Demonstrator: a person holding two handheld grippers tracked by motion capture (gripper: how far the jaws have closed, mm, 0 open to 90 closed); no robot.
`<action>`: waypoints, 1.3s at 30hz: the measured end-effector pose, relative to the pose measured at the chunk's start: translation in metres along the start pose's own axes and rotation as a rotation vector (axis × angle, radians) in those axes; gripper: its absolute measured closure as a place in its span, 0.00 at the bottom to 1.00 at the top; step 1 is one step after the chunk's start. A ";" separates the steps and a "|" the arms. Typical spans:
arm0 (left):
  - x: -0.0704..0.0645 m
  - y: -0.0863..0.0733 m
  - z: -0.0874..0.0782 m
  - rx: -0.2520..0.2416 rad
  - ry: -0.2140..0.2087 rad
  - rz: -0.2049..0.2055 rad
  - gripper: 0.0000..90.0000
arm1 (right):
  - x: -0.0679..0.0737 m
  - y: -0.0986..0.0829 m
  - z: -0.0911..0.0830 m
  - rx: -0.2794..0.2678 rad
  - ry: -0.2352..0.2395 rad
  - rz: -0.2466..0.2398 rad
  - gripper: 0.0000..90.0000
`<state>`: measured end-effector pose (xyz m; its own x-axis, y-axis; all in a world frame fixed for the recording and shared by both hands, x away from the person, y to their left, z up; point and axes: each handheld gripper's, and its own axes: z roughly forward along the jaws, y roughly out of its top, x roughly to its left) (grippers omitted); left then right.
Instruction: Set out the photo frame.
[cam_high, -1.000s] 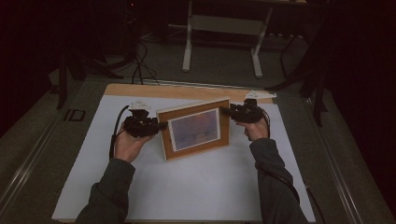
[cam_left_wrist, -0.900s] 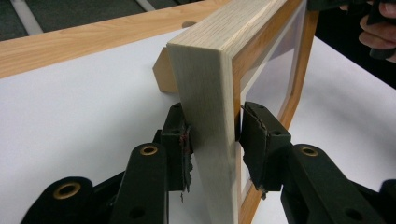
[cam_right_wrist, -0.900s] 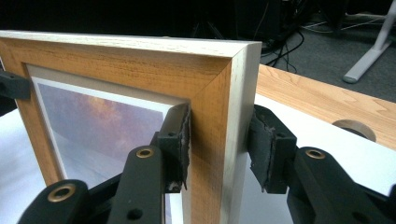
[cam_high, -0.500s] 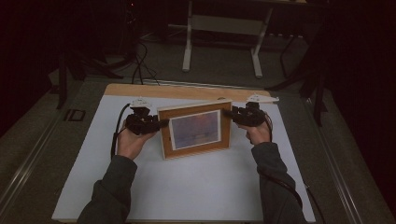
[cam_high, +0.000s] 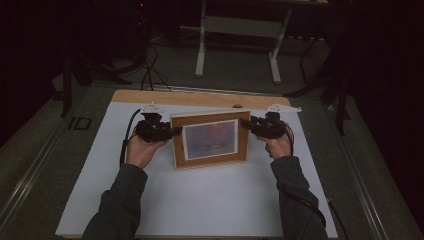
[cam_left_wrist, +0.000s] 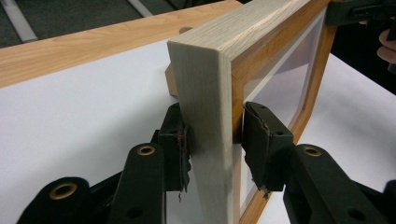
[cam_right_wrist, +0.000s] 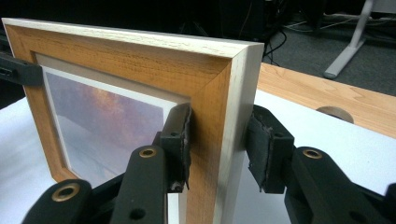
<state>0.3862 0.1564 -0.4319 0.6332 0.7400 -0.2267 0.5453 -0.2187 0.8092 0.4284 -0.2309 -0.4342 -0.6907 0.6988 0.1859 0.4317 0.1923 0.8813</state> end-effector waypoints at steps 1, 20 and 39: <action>0.000 0.000 0.001 -0.002 -0.002 -0.002 0.69 | 0.001 -0.001 -0.001 -0.001 -0.003 0.004 0.68; 0.003 0.005 0.010 -0.020 -0.033 -0.035 0.66 | 0.007 -0.011 -0.016 -0.020 -0.028 0.042 0.69; 0.004 0.005 0.010 -0.016 -0.063 -0.073 0.65 | 0.010 -0.013 -0.024 -0.006 -0.020 0.057 0.69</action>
<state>0.3969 0.1514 -0.4343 0.6259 0.7118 -0.3187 0.5829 -0.1554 0.7976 0.4018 -0.2432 -0.4339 -0.6531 0.7223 0.2275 0.4667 0.1473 0.8720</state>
